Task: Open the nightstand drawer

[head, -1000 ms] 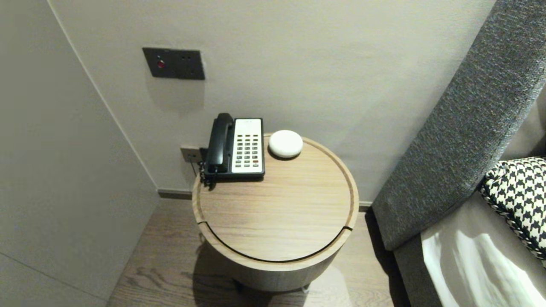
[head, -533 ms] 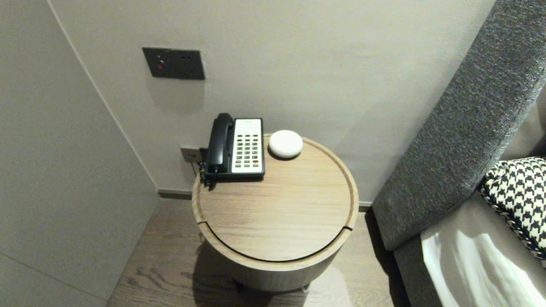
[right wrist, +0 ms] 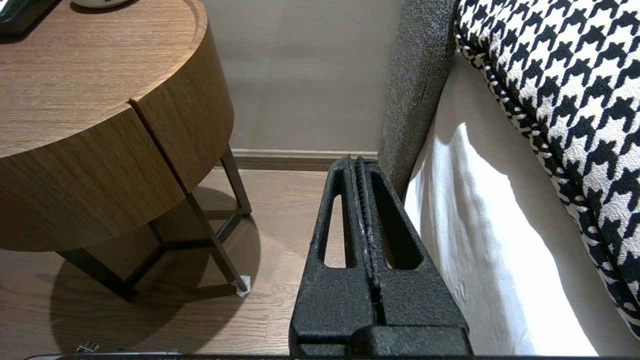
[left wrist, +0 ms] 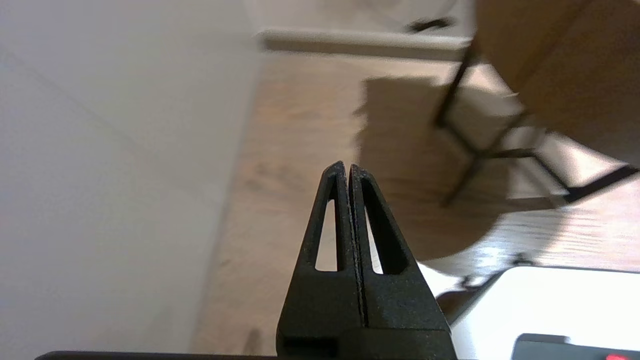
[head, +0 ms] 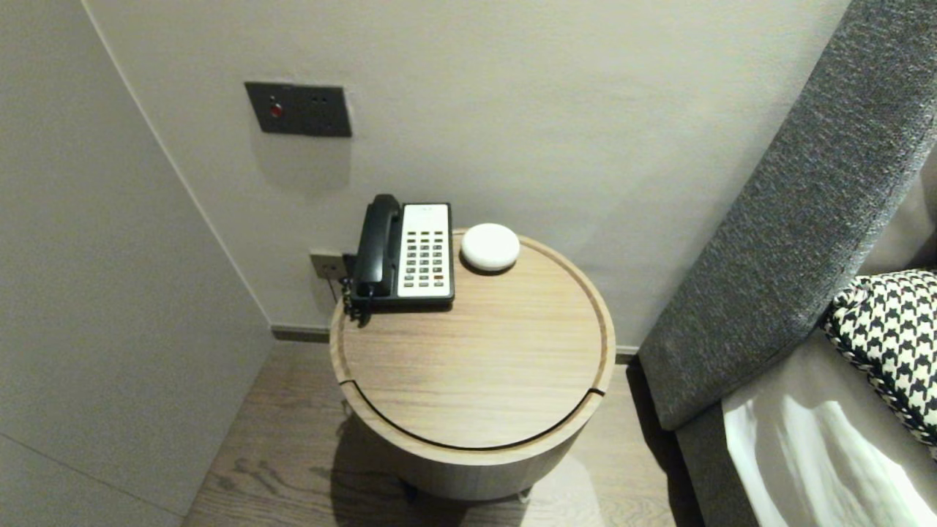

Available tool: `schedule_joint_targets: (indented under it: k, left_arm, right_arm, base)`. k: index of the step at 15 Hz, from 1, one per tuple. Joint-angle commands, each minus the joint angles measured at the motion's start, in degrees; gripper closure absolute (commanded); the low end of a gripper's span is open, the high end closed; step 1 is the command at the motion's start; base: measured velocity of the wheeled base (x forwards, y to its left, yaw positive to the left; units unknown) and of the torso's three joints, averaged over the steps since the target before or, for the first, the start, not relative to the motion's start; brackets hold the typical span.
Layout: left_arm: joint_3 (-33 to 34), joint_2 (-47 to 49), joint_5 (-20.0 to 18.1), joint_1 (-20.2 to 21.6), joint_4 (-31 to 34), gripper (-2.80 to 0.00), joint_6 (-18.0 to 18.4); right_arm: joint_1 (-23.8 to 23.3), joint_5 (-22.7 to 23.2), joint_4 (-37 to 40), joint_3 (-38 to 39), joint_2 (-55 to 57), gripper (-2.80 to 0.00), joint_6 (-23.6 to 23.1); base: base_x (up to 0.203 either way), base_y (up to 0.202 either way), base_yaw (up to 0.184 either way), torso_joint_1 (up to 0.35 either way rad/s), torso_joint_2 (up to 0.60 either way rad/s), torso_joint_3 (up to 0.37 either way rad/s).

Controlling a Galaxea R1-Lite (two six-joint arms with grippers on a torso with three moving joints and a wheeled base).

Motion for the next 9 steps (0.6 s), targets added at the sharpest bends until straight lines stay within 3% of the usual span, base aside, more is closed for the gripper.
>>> schedule_joint_targets:
  k: [1,5,9]
  left_arm:
    - [-0.1,-1.4,-2.2,1.4,0.0,0.0,0.4]
    - [3.7,-1.6,-1.4,1.4,-3.2,0.0,2.0]
    - [3.9,-1.7,-1.2,1.5,-2.3,0.0,1.3]
  right_arm:
    - [0.0,0.0,0.0,2.3,0.0,0.0,0.0]
    - [0.0,0.0,0.0,2.3,0.1,0.0,0.0]
    - [0.0,0.0,0.0,2.3,0.1,0.0,0.0]
  base:
    - [0.0,0.0,0.0,0.0,0.0,0.0]
    - [0.0,0.0,0.0,0.0,0.0,0.0]
    - [0.0,0.0,0.0,0.0,0.0,0.0]
